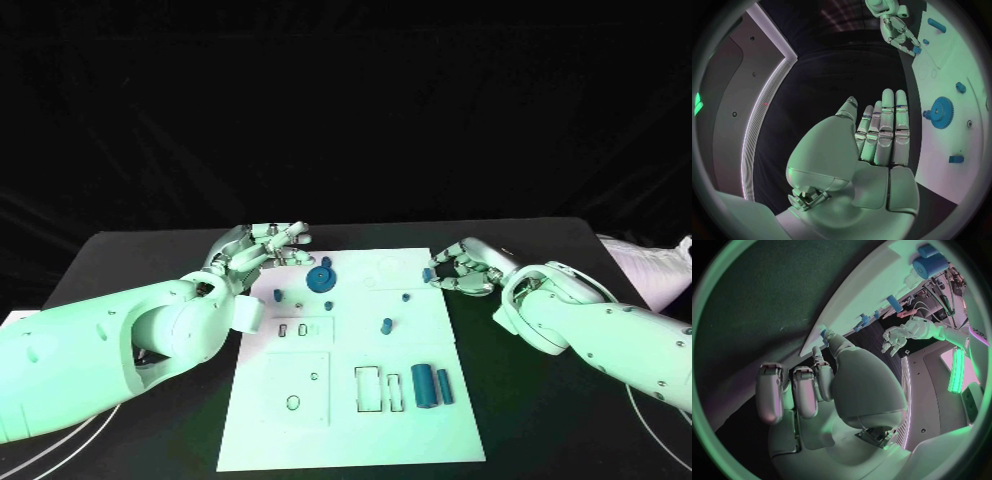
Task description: Assemble the parts on the task board
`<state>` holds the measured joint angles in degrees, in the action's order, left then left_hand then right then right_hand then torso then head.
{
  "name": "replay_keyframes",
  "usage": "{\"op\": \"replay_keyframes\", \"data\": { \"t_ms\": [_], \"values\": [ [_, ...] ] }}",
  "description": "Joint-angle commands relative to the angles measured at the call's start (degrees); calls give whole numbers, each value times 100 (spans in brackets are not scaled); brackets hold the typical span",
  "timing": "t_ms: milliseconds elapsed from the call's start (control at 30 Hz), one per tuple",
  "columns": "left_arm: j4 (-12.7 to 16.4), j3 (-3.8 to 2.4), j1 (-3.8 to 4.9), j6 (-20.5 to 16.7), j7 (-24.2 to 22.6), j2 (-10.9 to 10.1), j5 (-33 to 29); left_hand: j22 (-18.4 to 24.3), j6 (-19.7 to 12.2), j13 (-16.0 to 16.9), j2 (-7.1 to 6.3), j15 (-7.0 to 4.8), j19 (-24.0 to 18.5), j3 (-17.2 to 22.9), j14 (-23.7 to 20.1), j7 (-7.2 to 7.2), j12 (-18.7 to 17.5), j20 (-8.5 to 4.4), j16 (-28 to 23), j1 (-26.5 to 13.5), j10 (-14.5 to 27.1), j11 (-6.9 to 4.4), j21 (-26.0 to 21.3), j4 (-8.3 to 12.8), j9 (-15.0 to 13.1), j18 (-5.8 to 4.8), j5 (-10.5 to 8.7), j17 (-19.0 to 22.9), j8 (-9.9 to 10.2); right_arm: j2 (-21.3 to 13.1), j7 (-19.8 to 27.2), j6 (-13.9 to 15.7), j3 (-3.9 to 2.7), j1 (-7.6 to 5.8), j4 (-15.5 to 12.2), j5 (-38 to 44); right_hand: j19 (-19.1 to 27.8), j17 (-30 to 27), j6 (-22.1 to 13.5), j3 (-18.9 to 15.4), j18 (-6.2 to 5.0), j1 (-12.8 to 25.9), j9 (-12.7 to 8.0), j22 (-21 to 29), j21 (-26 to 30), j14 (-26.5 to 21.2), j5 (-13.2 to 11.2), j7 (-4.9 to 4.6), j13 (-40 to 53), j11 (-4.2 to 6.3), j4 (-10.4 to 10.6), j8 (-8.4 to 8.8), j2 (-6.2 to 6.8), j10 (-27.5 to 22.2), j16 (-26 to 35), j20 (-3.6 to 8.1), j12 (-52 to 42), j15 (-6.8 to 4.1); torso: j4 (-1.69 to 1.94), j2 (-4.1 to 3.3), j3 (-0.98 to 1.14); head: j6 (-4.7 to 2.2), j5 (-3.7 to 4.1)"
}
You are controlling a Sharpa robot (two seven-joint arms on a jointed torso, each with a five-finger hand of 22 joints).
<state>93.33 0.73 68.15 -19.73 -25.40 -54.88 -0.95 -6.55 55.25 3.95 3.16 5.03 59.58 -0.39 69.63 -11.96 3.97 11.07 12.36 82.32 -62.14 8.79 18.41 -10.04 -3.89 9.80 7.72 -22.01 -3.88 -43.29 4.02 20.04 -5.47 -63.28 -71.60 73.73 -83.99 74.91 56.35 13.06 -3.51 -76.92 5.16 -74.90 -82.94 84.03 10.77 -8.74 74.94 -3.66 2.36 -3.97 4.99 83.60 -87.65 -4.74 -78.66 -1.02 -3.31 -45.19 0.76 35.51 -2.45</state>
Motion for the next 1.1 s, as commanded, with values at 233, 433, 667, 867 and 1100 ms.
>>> {"op": "replay_keyframes", "data": {
  "t_ms": [233, 433, 667, 867, 1100],
  "values": [
    [17, -2, 0, 137, -25, 1, 33, 8, -1, -7, -15, -1, -23, -4, -40, -26, -39, 9, -33, 33, 42, -4, -23, 42, 8, 61, -5, -5, 25, 98, -41, -213, 3, -3, 44, -82, -56, 1106, 39, -4, 64, -43, 10, -95, -26, 507, 16, 4, 741, 16, -19, -15, -29, 68, -30, -14, -35, 10, -7, 0, 3, -4, -38],
    [22, -2, 1, 134, -20, -5, 33, 8, -1, -7, -15, -1, -23, -4, -40, -26, -39, 9, -33, 33, 42, -4, -23, 42, 8, 61, -5, -5, 25, 135, -33, -262, 7, -4, 45, -70, -56, 1106, 41, -5, 64, -41, 11, -95, -26, 507, 17, 4, 741, 16, -18, -15, -30, 68, -30, -14, -35, 10, -11, -4, 4, -2, -46],
    [26, -2, 1, 133, -16, -9, 33, 8, -1, -7, -15, -1, -23, -4, -40, -26, -39, 9, -33, 33, 42, -4, -23, 42, 8, 61, -5, -5, 25, 164, -20, -280, 9, -4, 36, -48, -62, 1115, 50, -6, 67, -34, 12, -110, -33, 509, 17, 5, 748, 17, -16, -18, -36, 74, -35, -13, -45, 10, -17, -5, 10, -1, -61],
    [29, -2, 1, 132, -12, -8, 33, 8, -1, -7, -15, -1, -23, -4, -40, -26, -39, 9, -33, 33, 42, -4, -23, 42, 8, 61, -5, -5, 25, 180, -41, -272, 9, -4, 32, -17, -60, 1122, 55, -7, 66, -30, 13, -107, -32, 511, 18, 6, 748, 17, -15, -19, -39, 74, -38, -13, -44, 10, -19, -6, 12, 1, -54],
    [32, -3, 1, 130, -11, -19, 33, 9, -10, -8, -17, 2, -25, -2, -42, -29, -39, 12, -38, 29, 51, 0, -24, 45, 8, 61, -6, -13, 25, 164, -172, -155, 9, -4, 19, 86, -59, 1126, 54, -185, 64, 209, 7, -100, -29, 511, -22, 20, 732, 21, 60, 1, 60, 63, -39, -12, -16, 8, -26, -9, 20, 9, -51]
  ]
}}
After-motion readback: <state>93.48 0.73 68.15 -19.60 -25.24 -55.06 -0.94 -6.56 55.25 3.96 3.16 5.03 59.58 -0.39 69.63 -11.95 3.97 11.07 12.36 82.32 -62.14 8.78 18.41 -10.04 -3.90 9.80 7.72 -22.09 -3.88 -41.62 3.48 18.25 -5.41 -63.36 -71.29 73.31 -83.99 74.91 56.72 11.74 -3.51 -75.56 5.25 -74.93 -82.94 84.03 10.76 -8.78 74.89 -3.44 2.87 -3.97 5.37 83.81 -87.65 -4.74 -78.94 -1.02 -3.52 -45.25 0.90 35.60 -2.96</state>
